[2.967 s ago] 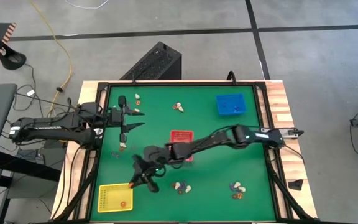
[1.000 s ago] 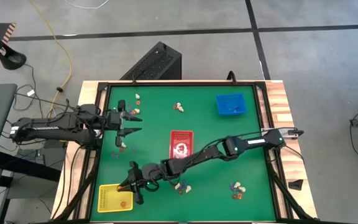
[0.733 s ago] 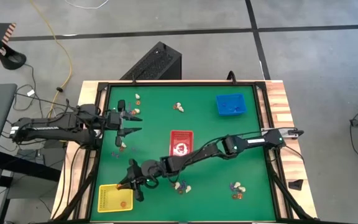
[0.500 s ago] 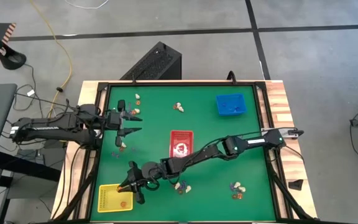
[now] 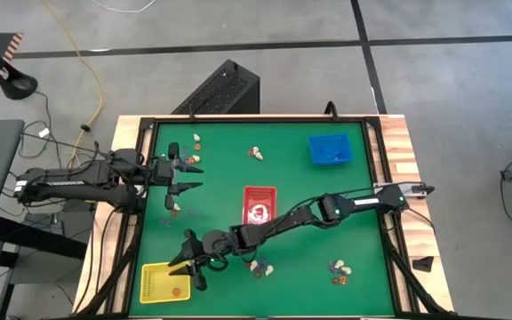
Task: Sort Halloween decoration
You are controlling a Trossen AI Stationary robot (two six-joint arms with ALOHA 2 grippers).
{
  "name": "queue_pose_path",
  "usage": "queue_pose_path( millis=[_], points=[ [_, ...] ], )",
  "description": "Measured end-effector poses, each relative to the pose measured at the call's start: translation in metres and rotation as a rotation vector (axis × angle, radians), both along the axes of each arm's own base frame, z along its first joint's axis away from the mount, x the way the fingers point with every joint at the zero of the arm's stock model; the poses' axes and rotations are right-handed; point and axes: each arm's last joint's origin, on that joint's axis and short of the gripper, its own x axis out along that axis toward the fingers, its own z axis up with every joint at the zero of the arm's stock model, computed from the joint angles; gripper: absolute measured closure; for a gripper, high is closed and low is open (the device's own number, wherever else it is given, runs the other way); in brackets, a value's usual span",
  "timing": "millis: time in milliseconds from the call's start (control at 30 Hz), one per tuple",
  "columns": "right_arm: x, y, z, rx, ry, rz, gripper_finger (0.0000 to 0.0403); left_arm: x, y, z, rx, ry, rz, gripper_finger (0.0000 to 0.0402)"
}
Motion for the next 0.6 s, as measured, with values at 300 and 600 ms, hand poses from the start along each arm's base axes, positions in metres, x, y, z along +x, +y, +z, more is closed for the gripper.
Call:
queue_pose_path(
  millis=[300,600],
  points=[
    [0.001,-0.004,0.0,-0.023,-0.009,-0.011,0.0239,0.0,0.0,0.0,0.001,0.0,0.0,0.0249],
    [-0.02,-0.025,0.046,-0.175,0.266,0.027,0.0239,0.0,0.0,-0.003,-0.003,0.031,0.0,0.0249]
  ],
)
